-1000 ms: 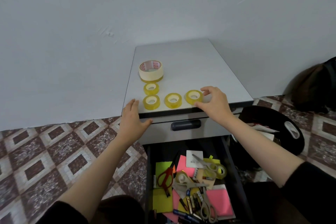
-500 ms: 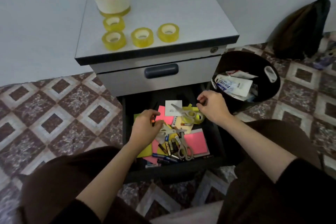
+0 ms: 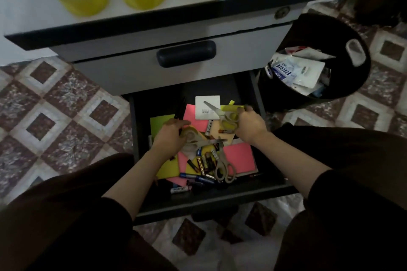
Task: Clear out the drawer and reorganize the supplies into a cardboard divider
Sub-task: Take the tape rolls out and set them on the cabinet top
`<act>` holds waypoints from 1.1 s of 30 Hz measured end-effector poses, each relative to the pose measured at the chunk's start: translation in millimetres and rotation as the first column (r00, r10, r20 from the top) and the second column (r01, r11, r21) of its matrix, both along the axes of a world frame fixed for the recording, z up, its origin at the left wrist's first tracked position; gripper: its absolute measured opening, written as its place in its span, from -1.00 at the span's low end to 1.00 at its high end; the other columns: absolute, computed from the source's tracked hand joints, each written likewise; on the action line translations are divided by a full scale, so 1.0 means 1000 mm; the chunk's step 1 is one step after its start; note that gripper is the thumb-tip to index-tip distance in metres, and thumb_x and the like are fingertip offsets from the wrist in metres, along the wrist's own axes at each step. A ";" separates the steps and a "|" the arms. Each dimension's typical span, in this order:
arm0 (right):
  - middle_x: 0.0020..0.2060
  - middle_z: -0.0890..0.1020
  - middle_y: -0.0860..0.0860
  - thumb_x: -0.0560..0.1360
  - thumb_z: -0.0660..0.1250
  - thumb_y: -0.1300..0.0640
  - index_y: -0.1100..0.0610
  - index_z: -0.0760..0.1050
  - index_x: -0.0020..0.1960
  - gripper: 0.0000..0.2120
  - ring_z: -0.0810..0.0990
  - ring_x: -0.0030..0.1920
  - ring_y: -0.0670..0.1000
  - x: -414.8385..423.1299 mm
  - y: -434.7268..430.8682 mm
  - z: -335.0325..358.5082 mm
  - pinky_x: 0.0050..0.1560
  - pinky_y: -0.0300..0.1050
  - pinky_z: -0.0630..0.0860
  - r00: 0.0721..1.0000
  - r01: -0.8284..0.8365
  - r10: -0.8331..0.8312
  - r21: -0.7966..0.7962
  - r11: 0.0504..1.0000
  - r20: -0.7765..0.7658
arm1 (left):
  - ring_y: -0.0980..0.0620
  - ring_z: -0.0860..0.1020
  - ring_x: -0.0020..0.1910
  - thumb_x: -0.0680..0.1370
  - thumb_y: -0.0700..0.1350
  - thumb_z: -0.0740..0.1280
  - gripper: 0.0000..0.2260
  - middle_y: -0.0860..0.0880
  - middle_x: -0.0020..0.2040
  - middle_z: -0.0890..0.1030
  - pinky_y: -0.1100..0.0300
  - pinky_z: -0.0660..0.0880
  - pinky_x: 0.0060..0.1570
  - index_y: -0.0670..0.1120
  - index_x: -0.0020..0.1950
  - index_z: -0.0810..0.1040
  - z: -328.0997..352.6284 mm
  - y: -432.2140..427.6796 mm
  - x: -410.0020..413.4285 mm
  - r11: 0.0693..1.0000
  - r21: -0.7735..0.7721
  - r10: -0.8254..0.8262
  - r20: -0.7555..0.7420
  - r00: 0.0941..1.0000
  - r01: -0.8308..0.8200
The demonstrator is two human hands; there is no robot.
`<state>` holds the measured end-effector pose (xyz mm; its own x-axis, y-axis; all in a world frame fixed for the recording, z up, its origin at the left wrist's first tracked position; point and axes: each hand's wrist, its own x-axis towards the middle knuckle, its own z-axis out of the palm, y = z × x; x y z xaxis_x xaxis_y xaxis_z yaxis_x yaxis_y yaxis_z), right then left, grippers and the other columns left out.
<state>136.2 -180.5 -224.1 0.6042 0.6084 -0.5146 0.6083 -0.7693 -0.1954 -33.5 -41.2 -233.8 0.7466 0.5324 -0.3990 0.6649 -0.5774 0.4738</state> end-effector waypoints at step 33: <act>0.24 0.39 0.21 0.51 0.25 0.29 0.31 0.31 0.30 -0.62 0.50 0.19 0.18 -0.029 -0.003 0.009 0.06 -0.05 0.48 0.995 -0.089 0.096 -0.166 0.982 0.032 | -0.15 0.46 0.22 0.43 -0.07 0.44 -0.49 -0.15 0.24 0.50 0.03 0.44 0.16 -0.14 0.34 0.44 0.018 0.020 -0.022 0.957 0.164 -0.243 0.000 0.970 0.240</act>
